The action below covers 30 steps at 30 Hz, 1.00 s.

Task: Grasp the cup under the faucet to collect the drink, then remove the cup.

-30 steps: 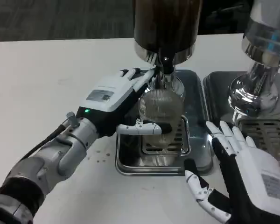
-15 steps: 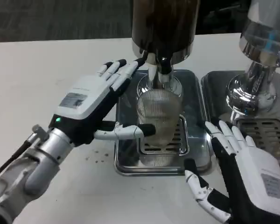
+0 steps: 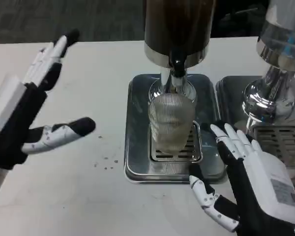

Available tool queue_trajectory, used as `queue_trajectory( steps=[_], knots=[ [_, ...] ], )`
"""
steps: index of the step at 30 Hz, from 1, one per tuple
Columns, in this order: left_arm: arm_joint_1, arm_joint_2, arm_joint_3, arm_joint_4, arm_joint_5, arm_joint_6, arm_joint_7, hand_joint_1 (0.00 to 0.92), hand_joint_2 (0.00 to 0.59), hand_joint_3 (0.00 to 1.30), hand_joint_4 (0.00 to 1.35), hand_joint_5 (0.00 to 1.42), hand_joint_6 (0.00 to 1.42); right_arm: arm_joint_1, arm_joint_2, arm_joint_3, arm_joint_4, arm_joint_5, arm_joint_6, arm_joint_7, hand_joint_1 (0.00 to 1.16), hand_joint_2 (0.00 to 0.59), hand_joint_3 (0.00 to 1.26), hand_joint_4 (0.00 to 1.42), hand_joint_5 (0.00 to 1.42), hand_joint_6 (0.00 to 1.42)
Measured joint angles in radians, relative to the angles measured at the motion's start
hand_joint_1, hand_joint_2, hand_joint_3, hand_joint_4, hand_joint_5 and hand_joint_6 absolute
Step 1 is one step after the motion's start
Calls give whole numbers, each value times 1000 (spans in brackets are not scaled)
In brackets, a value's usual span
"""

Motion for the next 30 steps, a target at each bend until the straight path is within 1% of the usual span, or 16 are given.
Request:
queue_trajectory(
  steps=[1,2,5,7,8,9,10,11,12,13,16,18,20,22,25,30],
  knots=[
    [-4,1,7,0,-75,-12,-53,0,99,261,224,263,216,-4,0,0,3,3,0,0,408,474,148,54,39,0],
    [-25,3,11,2,-193,-17,-139,0,102,285,250,283,227,-16,0,0,11,6,0,0,407,474,149,54,39,0],
    [-88,9,16,4,-433,-8,-352,0,131,341,362,370,284,-36,0,0,22,12,-11,0,406,475,153,54,39,0],
    [-138,8,19,3,-592,57,-507,0,134,380,408,407,342,-55,1,3,26,17,-11,0,405,475,154,54,39,0],
    [-180,2,32,-1,-720,139,-628,0,131,387,413,415,348,-63,2,4,29,22,-11,0,404,475,154,54,39,0],
    [-202,-3,44,-5,-784,193,-689,0,131,370,392,405,344,-67,2,5,31,24,-11,0,404,475,155,54,39,0],
    [-259,-5,62,-11,-904,333,-807,0,131,333,348,381,323,-73,3,7,35,25,-11,0,405,474,155,54,39,0],
    [-278,-8,69,-14,-937,379,-846,0,129,299,307,353,301,-75,3,8,37,26,-11,0,406,473,155,54,39,0],
    [-307,-12,85,-15,-985,465,-912,0,126,254,234,306,267,-78,3,9,41,27,-11,0,406,472,155,54,37,0],
    [-327,-14,93,-15,-1008,523,-953,0,120,209,161,252,220,-80,4,9,44,28,-11,0,407,471,155,54,36,0],
    [-432,-19,99,28,-1088,818,-1116,0,99,143,70,178,141,-86,7,10,55,35,-11,-2,412,468,156,54,20,0],
    [-474,-27,100,54,-1101,917,-1165,0,92,108,33,137,110,-88,9,9,56,36,-11,-5,413,467,156,54,18,0],
    [-525,-51,100,81,-1104,1021,-1210,0,89,83,5,118,81,-88,9,9,56,37,-11,-9,414,467,156,54,17,0],
    [-557,-76,99,92,-1091,1073,-1246,0,87,80,0,114,75,-87,10,9,56,37,-10,-14,415,467,156,54,16,0],
    [-595,-122,87,115,-1030,1110,-1276,0,80,79,0,70,37,-85,10,9,56,36,-9,-26,416,467,156,54,16,0],
    [-619,-194,86,138,-964,1114,-1283,0,79,79,0,51,0,-77,11,9,56,36,-8,-44,411,472,156,54,15,0]
  ],
)
